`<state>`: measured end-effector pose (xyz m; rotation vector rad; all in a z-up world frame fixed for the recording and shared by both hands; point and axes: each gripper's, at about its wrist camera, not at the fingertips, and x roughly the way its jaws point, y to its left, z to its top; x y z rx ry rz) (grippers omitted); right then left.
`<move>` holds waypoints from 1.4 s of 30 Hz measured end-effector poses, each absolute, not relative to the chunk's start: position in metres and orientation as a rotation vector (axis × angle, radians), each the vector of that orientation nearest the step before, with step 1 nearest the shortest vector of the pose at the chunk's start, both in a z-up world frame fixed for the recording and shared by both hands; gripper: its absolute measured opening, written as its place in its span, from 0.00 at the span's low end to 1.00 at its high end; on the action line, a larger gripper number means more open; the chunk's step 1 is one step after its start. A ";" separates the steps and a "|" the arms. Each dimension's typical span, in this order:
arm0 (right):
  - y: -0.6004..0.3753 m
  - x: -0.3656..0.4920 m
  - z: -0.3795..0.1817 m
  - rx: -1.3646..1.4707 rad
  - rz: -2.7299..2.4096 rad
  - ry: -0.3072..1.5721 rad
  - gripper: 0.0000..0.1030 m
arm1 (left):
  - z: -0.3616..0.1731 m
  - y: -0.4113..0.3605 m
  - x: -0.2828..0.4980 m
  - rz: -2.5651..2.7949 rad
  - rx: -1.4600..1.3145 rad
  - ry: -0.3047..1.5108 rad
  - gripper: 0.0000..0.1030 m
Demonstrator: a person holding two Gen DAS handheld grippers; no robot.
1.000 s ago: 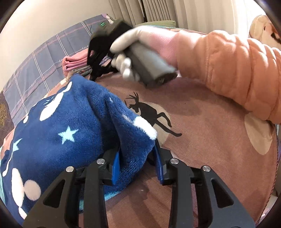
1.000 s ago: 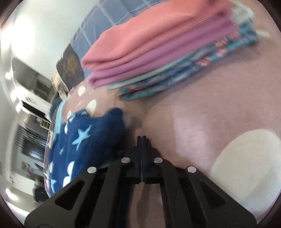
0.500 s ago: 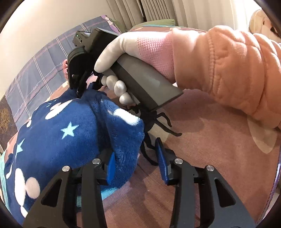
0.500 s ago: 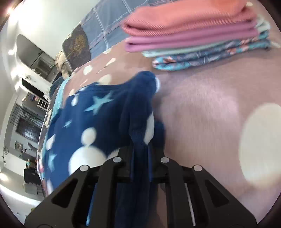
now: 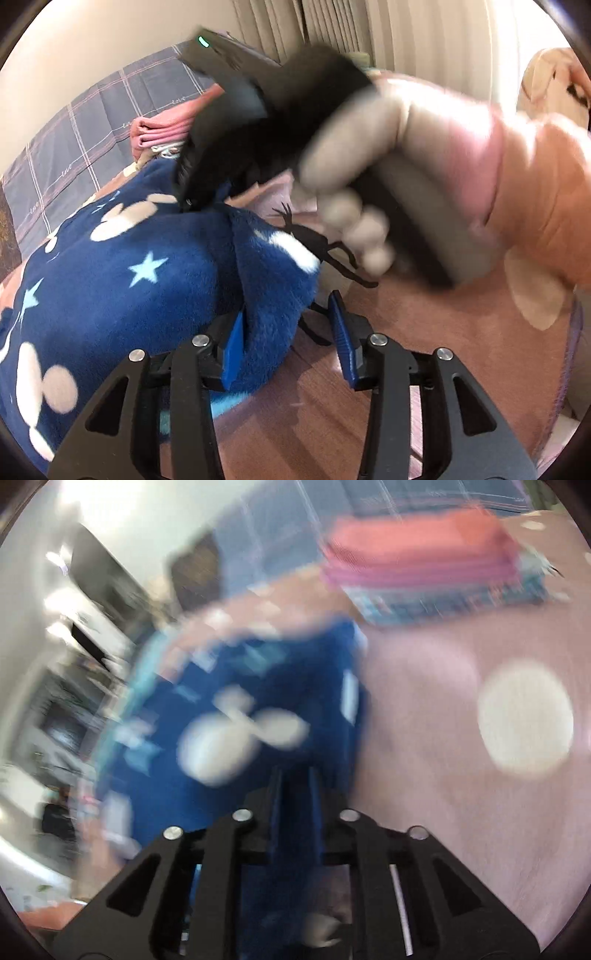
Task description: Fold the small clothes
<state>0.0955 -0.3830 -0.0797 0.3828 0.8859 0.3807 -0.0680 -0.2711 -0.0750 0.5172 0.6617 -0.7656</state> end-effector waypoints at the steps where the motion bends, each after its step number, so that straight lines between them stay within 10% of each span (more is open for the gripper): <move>1: -0.383 0.094 -0.080 0.375 0.380 0.870 0.09 | -0.069 -0.263 -0.071 -0.775 0.484 0.670 0.41; 20: -0.229 0.073 0.043 0.180 0.413 0.776 0.31 | -0.024 0.128 -0.047 -0.288 -0.256 0.612 0.42; 33: -0.010 0.160 0.049 -0.019 0.517 0.896 0.34 | -0.051 0.148 0.013 -0.533 -0.302 0.707 0.42; 42: 0.078 0.215 0.010 -0.282 0.366 1.000 0.40 | -0.066 0.152 0.020 -0.657 -0.399 0.757 0.19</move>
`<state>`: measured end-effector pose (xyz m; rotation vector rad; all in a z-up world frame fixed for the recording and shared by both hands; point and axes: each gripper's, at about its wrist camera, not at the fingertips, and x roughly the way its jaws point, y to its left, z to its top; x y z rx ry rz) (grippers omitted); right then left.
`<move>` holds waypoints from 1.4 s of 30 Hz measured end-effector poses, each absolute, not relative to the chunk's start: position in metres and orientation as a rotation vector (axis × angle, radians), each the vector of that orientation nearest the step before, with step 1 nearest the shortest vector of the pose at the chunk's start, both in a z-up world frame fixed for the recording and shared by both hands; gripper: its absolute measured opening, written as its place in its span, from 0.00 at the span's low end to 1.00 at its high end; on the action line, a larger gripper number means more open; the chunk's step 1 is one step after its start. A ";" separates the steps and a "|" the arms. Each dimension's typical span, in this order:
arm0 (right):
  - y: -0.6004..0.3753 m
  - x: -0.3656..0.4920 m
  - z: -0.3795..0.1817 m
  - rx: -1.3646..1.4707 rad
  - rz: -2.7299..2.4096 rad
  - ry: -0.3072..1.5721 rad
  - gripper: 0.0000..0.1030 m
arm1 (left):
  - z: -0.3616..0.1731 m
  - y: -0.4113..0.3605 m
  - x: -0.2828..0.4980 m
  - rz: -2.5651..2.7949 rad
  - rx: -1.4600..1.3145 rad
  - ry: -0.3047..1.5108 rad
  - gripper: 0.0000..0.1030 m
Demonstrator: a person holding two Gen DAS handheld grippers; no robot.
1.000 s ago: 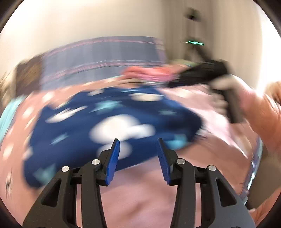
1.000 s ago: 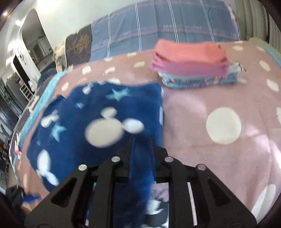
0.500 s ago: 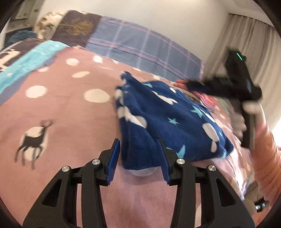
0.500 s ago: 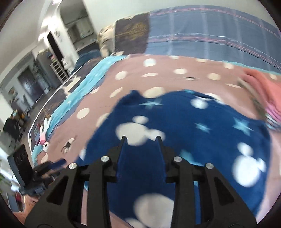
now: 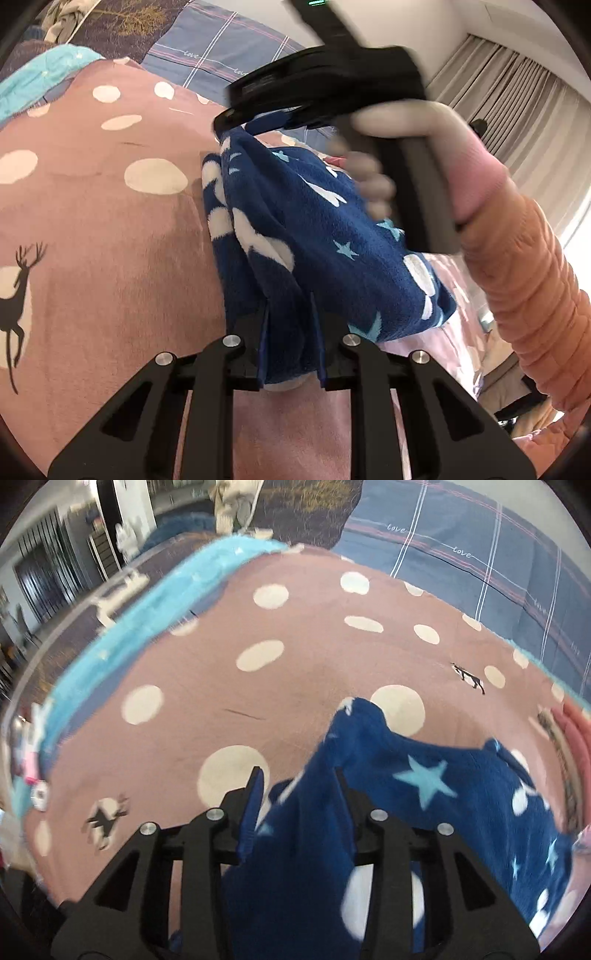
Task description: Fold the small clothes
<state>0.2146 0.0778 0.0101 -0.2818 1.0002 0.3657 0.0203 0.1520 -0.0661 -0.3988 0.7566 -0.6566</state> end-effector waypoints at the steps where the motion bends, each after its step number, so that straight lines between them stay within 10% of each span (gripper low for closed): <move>1: 0.082 0.219 0.004 -0.306 0.344 1.017 0.43 | -0.068 0.153 0.023 -0.663 -0.412 0.760 0.19; 6: 0.095 0.243 -0.032 -0.470 0.175 1.051 0.49 | -0.070 0.153 0.037 -0.674 -0.467 0.769 0.23; 8: 0.089 0.246 -0.034 -0.425 0.175 1.044 0.16 | -0.066 0.151 0.038 -0.665 -0.451 0.757 0.08; 13: 0.075 0.228 0.013 -0.244 0.311 0.889 0.16 | -0.054 0.158 0.010 -0.703 -0.416 0.707 0.07; 17: 0.079 0.253 -0.034 -0.284 0.328 1.041 0.46 | -0.078 0.148 0.012 -0.636 -0.344 0.807 0.08; 20: 0.072 0.254 -0.046 -0.243 0.313 1.022 0.47 | -0.075 0.160 0.008 -0.639 -0.412 0.788 0.12; 24: 0.058 0.231 0.000 -0.229 0.304 0.870 0.46 | -0.069 0.165 0.003 -0.614 -0.389 0.782 0.15; 29: 0.051 0.181 0.024 -0.237 0.431 0.872 0.19 | -0.081 0.159 0.007 -0.579 -0.371 0.821 0.22; 33: 0.045 0.183 -0.048 -0.248 0.442 0.954 0.18 | -0.084 0.164 0.009 -0.574 -0.405 0.826 0.23; 42: -0.032 0.126 0.016 -0.007 0.422 0.771 0.19 | -0.038 0.166 -0.023 -0.457 -0.285 0.707 0.30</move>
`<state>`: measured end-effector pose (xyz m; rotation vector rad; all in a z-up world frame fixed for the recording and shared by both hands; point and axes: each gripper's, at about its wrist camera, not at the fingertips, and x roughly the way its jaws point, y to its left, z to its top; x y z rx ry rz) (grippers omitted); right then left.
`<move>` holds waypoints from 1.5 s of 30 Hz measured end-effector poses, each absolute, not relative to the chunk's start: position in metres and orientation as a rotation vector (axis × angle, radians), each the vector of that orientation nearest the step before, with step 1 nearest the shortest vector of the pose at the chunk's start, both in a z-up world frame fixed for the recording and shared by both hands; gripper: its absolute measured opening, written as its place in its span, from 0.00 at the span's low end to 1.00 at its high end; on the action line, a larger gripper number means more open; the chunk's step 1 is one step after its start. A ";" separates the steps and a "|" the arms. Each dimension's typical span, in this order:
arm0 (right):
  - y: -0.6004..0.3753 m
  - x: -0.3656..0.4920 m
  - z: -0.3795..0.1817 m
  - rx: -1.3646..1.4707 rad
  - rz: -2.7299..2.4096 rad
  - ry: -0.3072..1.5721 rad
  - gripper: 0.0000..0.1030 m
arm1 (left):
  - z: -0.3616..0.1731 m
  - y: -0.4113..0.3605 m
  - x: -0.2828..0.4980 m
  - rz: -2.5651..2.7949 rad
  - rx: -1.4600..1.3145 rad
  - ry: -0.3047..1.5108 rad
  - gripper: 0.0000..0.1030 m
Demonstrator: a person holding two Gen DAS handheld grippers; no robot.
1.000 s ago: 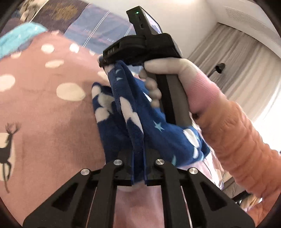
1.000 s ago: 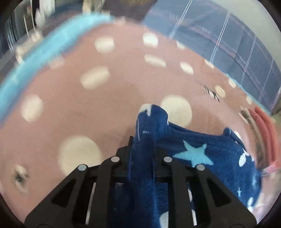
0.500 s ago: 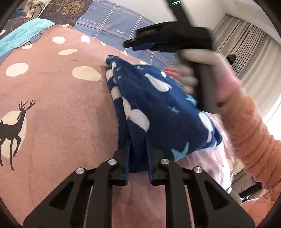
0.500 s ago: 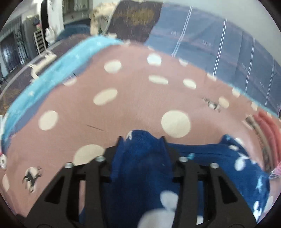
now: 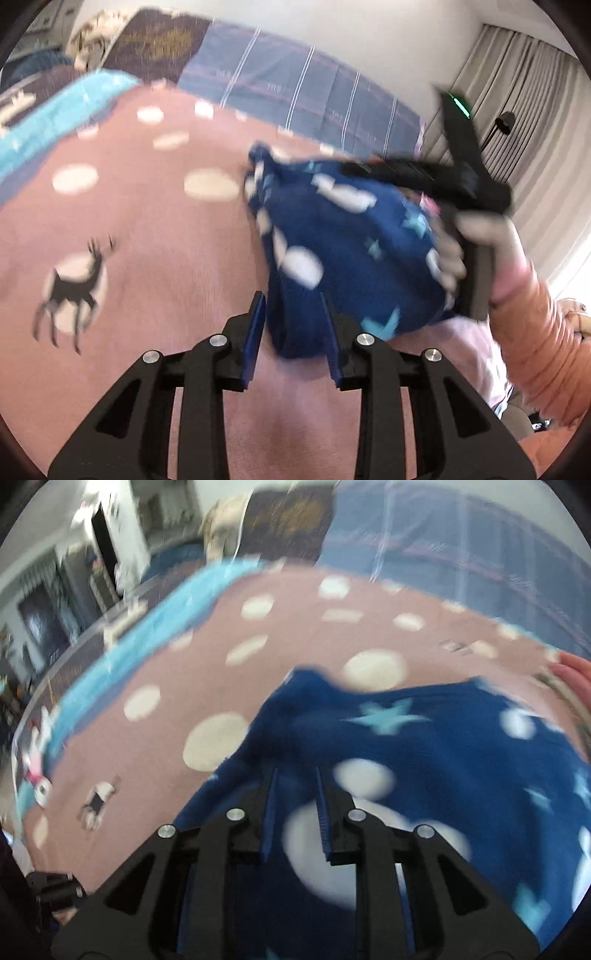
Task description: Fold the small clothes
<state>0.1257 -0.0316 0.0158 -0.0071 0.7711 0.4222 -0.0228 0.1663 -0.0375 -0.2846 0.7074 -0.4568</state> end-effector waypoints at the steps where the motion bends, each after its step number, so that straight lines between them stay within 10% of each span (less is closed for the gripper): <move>1: -0.050 0.113 0.023 0.018 0.408 0.736 0.19 | -0.027 0.164 -0.024 -0.459 -0.277 0.679 0.30; 22: -0.139 0.013 -0.022 0.080 0.225 0.711 0.28 | -0.040 0.079 0.024 -0.313 -0.070 0.706 0.44; 26: -0.134 -0.021 0.005 0.052 0.121 0.667 0.81 | -0.022 0.076 0.012 -0.327 -0.034 0.644 0.51; 32: -0.131 -0.056 0.020 0.042 0.108 0.569 0.80 | -0.036 0.072 0.023 -0.325 -0.026 0.696 0.53; 34: -0.131 -0.057 0.019 0.044 0.107 0.576 0.66 | -0.046 0.074 0.027 -0.324 -0.048 0.721 0.53; 36: -0.133 -0.055 0.018 0.049 0.085 0.587 0.21 | -0.049 0.079 0.027 -0.340 -0.076 0.715 0.53; 37: -0.135 -0.053 0.018 0.068 0.085 0.596 0.15 | -0.049 0.080 0.027 -0.345 -0.080 0.716 0.53; 45: -0.142 -0.015 -0.044 0.153 0.124 0.834 0.32 | -0.056 0.078 0.029 -0.363 -0.084 0.725 0.58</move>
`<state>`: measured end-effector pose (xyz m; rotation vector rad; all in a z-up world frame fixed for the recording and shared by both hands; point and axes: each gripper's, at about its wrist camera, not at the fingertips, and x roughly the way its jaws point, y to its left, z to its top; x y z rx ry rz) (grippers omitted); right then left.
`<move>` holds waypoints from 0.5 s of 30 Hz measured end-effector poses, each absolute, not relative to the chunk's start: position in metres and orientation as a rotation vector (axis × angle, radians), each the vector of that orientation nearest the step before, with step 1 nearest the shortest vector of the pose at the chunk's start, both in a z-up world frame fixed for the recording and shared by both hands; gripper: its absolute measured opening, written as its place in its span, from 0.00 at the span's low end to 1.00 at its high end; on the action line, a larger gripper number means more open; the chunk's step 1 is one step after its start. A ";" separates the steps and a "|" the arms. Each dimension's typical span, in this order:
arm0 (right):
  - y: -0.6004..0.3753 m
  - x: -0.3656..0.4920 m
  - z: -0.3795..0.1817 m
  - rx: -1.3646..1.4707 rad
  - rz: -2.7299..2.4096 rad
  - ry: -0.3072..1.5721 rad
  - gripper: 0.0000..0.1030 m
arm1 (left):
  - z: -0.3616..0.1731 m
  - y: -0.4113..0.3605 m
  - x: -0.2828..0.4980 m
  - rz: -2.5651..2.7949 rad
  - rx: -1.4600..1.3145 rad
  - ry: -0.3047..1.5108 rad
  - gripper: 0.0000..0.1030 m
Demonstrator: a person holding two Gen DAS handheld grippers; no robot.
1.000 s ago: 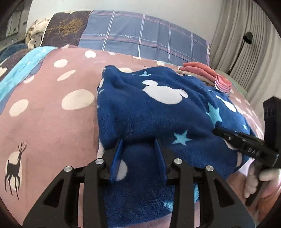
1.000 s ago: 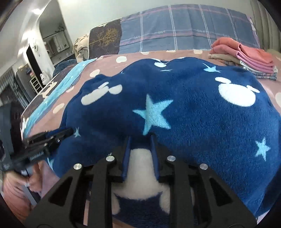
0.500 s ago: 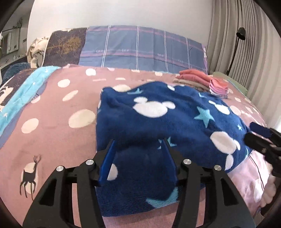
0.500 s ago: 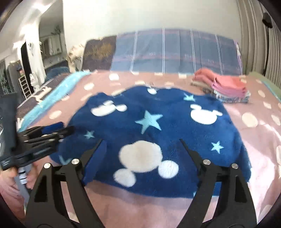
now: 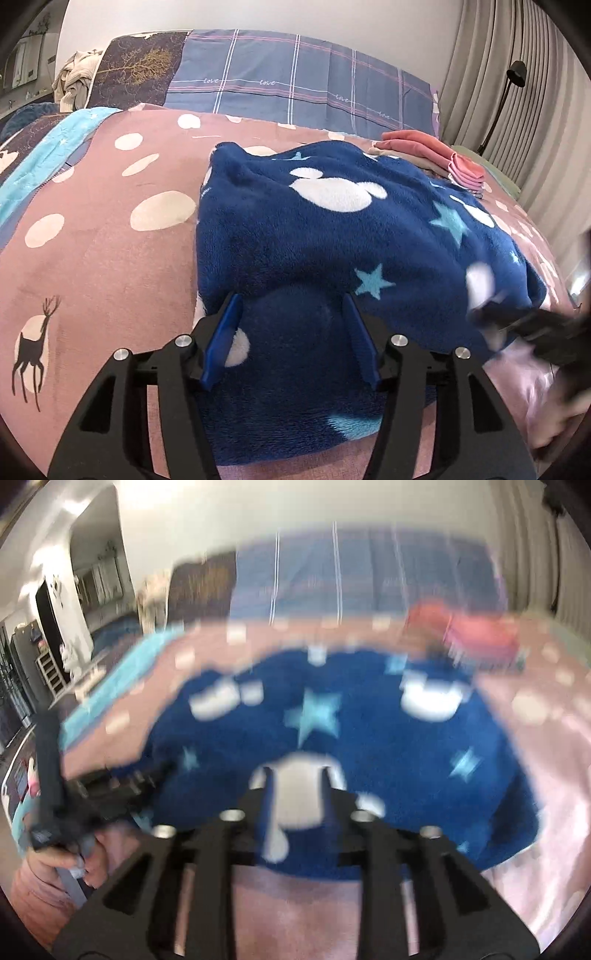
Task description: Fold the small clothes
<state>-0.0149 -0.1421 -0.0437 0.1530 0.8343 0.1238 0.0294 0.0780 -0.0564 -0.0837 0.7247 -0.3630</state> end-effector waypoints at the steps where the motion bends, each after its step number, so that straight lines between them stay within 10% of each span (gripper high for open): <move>1: -0.145 -0.016 -0.055 0.150 0.138 0.788 0.32 | -0.057 0.078 0.030 -0.368 -0.090 0.725 0.58; 12: -0.141 -0.003 0.036 0.109 0.146 0.599 0.19 | -0.058 0.073 0.029 -0.347 -0.055 0.720 0.60; 15: -0.143 0.054 -0.030 0.164 0.138 0.869 0.19 | -0.058 0.076 0.029 -0.356 -0.069 0.718 0.60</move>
